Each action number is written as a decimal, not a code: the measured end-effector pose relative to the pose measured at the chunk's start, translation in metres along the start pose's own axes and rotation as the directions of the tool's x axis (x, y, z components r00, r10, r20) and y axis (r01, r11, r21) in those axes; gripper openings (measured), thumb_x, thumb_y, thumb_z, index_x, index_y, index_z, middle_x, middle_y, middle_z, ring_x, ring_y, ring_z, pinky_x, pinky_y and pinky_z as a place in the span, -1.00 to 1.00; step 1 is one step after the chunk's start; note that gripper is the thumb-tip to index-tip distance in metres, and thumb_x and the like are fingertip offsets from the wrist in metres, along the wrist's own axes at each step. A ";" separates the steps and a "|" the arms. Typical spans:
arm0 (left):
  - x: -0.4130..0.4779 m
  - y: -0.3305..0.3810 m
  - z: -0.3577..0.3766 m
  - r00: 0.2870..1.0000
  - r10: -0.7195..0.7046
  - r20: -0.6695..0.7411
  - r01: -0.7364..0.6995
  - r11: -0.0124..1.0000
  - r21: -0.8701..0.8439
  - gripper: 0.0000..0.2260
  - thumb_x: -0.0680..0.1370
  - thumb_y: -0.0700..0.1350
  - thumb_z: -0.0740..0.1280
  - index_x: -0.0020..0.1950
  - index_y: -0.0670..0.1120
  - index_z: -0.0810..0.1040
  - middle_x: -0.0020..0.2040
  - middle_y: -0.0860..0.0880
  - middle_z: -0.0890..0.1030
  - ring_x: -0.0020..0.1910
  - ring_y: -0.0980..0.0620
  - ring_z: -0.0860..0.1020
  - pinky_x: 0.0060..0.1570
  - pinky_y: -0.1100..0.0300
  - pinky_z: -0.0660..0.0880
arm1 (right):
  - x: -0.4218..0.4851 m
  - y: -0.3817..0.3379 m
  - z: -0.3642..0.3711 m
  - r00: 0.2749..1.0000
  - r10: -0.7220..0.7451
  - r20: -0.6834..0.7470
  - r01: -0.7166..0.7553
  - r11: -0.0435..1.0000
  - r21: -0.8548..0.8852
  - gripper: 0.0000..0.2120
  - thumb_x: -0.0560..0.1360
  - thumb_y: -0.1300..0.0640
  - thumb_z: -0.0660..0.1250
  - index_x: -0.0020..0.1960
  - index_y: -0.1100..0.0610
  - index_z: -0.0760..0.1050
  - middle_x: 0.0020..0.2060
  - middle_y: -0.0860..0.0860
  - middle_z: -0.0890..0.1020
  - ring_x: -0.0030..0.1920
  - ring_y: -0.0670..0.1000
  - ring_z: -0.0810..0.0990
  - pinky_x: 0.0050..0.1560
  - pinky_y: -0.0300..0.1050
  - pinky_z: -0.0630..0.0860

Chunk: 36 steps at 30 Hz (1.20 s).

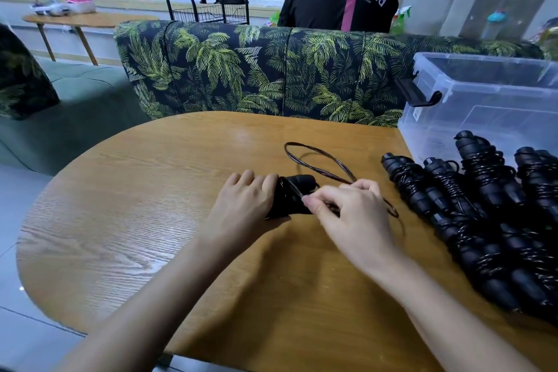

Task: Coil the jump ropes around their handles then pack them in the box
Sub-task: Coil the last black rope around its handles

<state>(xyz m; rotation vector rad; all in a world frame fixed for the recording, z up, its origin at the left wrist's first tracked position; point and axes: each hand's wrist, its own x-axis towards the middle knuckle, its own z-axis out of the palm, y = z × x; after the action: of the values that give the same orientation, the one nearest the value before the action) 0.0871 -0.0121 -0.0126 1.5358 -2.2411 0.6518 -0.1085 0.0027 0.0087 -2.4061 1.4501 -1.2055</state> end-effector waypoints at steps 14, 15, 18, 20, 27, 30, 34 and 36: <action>0.004 -0.002 -0.020 0.940 -0.325 0.104 0.327 0.767 -0.553 -0.07 0.15 0.58 0.29 0.31 -0.01 0.54 0.04 -0.02 0.69 0.01 -0.10 0.64 -0.14 0.02 0.53 | -0.043 0.018 0.033 0.949 -0.301 -0.098 0.260 0.917 -0.302 -0.87 0.55 0.12 0.33 -0.05 0.09 0.66 -0.34 -0.11 0.61 -0.34 -0.06 0.55 0.06 0.00 0.42; 0.004 -0.001 -0.021 0.935 -0.333 0.121 0.338 0.738 -0.583 -0.05 0.11 0.61 0.27 0.31 0.02 0.54 0.04 0.01 0.69 0.03 -0.05 0.64 -0.11 0.03 0.54 | -0.043 0.017 0.035 0.946 -0.308 -0.104 0.263 0.912 -0.314 -0.88 0.55 0.13 0.34 -0.07 0.09 0.65 -0.36 -0.10 0.59 -0.35 -0.05 0.54 0.05 0.00 0.42; 0.005 0.003 -0.021 0.928 -0.339 0.153 0.354 0.679 -0.643 -0.06 0.08 0.61 0.27 0.29 0.08 0.53 0.02 0.10 0.69 0.03 0.07 0.65 -0.06 0.00 0.57 | -0.043 0.014 0.039 0.937 -0.330 -0.117 0.272 0.896 -0.351 -0.86 0.57 0.15 0.34 -0.11 0.10 0.65 -0.38 -0.09 0.57 -0.36 -0.05 0.52 0.06 0.01 0.42; 0.005 0.005 -0.019 0.919 -0.359 0.164 0.374 0.658 -0.654 -0.22 0.13 0.54 0.35 0.24 0.17 0.51 -0.04 0.17 0.68 0.00 0.14 0.64 -0.06 0.01 0.58 | -0.042 0.014 0.041 0.925 -0.361 -0.122 0.288 0.872 -0.395 -0.85 0.59 0.15 0.31 -0.07 0.11 0.66 -0.37 -0.08 0.57 -0.35 -0.04 0.53 0.06 0.02 0.44; 0.008 0.010 -0.014 0.937 -0.346 0.056 0.325 0.799 -0.506 -0.43 0.31 0.35 0.24 0.22 0.09 0.47 -0.13 0.14 0.62 -0.15 0.02 0.62 -0.29 0.17 0.38 | -0.046 0.025 0.042 0.907 -0.416 -0.060 0.334 0.801 -0.497 -0.84 0.60 0.11 0.28 0.06 0.12 0.62 -0.29 -0.07 0.58 -0.27 -0.02 0.55 0.13 0.03 0.44; 0.009 0.005 -0.011 0.947 -0.320 -0.011 0.282 0.849 -0.447 -0.39 0.32 0.33 0.20 0.26 0.04 0.47 0.00 0.07 0.66 -0.10 -0.07 0.63 -0.26 0.19 0.33 | -0.046 0.035 0.038 0.897 -0.438 -0.061 0.345 0.779 -0.524 -0.88 0.58 0.10 0.31 -0.01 0.09 0.61 -0.31 -0.07 0.57 -0.26 0.00 0.54 0.14 0.04 0.46; 0.008 0.000 -0.014 0.948 -0.317 -0.037 0.266 0.848 -0.458 -0.38 0.30 0.31 0.23 0.29 0.05 0.47 0.00 0.06 0.66 -0.11 -0.11 0.64 -0.25 0.20 0.34 | -0.042 0.050 0.030 0.884 -0.466 -0.044 0.371 0.755 -0.541 -0.85 0.58 0.09 0.28 -0.08 0.08 0.59 -0.31 -0.07 0.55 -0.25 0.02 0.55 0.19 0.06 0.44; 0.007 -0.003 -0.015 0.949 -0.311 -0.041 0.254 0.838 -0.483 -0.39 0.31 0.30 0.25 0.29 0.07 0.46 -0.01 0.08 0.66 -0.12 -0.09 0.64 -0.26 0.20 0.35 | -0.039 0.057 0.025 0.873 -0.485 -0.043 0.383 0.738 -0.555 -0.83 0.60 0.10 0.26 -0.11 0.08 0.59 -0.29 -0.07 0.56 -0.21 0.03 0.56 0.21 0.10 0.45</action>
<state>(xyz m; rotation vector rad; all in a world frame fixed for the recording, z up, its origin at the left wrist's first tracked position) 0.0874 -0.0100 0.0040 1.4804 -1.8449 0.0878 -0.1420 -0.0059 -0.0560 -3.2469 1.4666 -1.2637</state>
